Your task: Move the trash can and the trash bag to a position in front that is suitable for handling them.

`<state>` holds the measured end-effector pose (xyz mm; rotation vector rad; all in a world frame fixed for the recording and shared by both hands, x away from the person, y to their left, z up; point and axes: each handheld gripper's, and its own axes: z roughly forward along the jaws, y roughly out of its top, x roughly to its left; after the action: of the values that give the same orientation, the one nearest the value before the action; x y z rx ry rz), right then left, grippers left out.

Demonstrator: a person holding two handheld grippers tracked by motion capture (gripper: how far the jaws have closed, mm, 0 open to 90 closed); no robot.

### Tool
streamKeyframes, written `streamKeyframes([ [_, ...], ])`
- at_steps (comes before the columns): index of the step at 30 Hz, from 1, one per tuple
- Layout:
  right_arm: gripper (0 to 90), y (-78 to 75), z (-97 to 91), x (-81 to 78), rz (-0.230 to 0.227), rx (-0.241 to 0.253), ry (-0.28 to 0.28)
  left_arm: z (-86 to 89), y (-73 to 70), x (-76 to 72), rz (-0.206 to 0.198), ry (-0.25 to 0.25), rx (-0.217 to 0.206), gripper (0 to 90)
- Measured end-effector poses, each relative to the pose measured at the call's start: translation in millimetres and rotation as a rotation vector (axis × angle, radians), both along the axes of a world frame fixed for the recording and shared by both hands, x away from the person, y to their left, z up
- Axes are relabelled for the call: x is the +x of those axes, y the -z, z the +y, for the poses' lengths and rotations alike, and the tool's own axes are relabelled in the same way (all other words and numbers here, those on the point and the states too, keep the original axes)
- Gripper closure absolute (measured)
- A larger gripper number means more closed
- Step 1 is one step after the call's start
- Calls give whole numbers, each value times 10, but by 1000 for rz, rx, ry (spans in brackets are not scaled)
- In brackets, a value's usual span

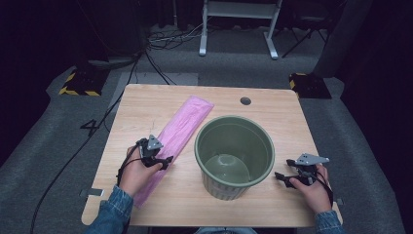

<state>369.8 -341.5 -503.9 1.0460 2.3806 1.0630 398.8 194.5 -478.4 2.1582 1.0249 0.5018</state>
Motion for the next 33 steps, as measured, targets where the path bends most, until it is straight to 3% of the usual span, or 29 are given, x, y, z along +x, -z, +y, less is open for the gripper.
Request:
streamKeyframes([
  [4,208,0,0,-1,0,0,0,-56,-26,159,9,-25,-4,231],
  [9,208,0,0,-1,0,0,0,-117,78,386,55,-38,59,198],
  [11,208,0,0,-1,0,0,0,-132,128,427,91,-55,73,195],
  [12,216,0,1,-3,0,2,-2,-131,144,438,121,-81,43,190],
  [13,216,0,1,-3,0,2,-2,-131,144,438,121,-81,43,190],
  [15,241,-1,2,-8,-3,3,-11,-126,127,440,160,-113,40,190],
  [19,267,-4,1,-19,-5,6,-24,-153,77,449,213,-139,72,203],
  [22,269,-3,0,-21,-6,5,-27,-196,40,454,230,-124,87,264],
  [24,269,-4,1,-22,-5,6,-26,-228,20,436,231,-102,90,368],
  [25,268,-3,0,-21,-6,6,-26,-239,18,426,228,-99,89,459],
  [27,268,-4,0,-21,-5,7,-26,-260,14,393,217,-83,83,498],
  [30,269,-4,-2,-19,-5,9,-28,-273,26,354,190,-56,72,703],
  [33,269,-3,-2,-19,-4,9,-28,-266,43,346,174,-36,59,791],
])
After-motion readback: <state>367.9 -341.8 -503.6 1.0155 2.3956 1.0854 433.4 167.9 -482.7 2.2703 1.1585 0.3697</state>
